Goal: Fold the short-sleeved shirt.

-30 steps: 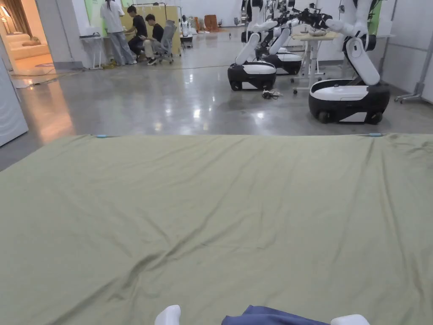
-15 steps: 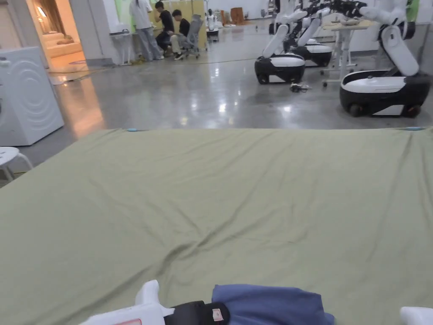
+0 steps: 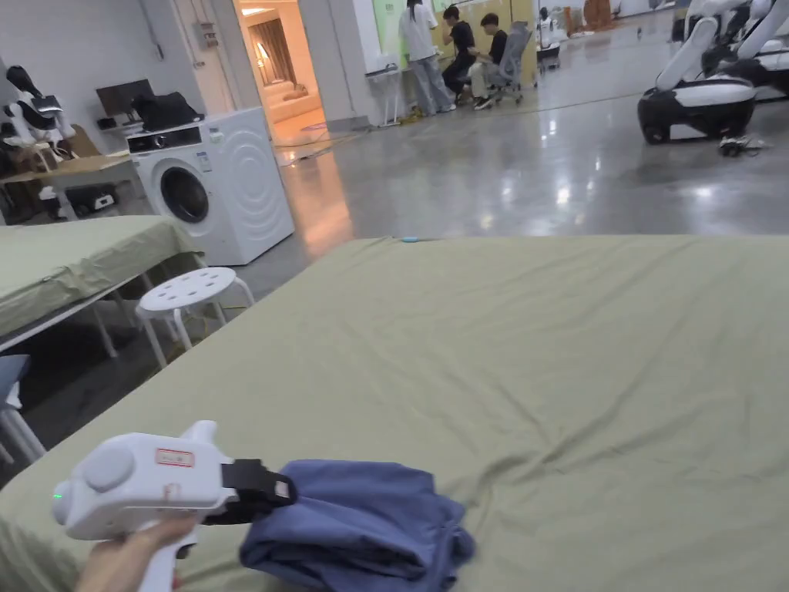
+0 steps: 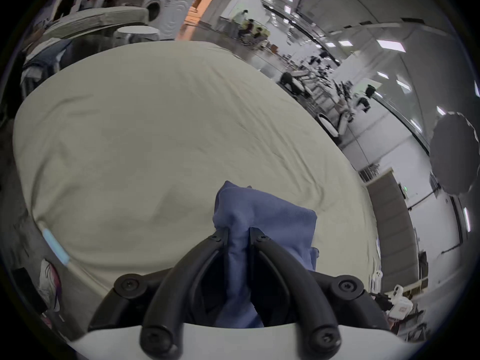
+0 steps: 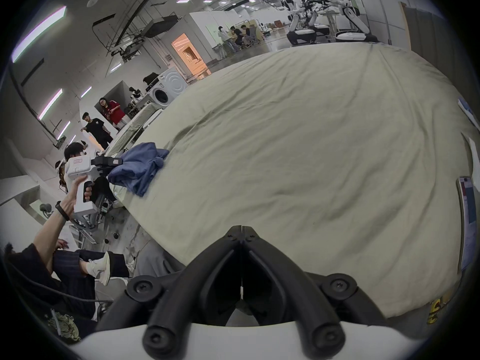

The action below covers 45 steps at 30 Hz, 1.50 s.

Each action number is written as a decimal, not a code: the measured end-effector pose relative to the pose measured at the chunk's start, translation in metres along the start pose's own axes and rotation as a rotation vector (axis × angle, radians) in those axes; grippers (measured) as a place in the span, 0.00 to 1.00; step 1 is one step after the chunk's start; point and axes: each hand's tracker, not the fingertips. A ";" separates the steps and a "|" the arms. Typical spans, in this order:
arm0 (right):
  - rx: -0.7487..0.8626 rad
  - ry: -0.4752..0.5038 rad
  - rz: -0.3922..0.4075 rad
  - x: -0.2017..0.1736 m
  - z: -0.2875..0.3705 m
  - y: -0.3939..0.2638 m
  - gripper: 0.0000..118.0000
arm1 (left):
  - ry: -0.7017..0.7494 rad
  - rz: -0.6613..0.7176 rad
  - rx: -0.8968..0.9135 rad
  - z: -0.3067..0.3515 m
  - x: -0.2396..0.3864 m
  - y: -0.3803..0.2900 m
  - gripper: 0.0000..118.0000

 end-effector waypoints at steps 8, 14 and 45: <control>0.088 -0.028 0.005 0.011 0.026 0.002 0.00 | 0.261 -0.046 0.278 0.064 0.022 0.005 0.47; 0.234 -0.126 0.073 0.009 0.059 0.010 0.00 | 0.267 -0.345 0.444 0.135 0.092 -0.038 0.47; 0.889 -0.325 0.199 0.001 0.167 -0.032 0.00 | -0.021 -0.700 0.872 0.138 0.291 -0.271 0.00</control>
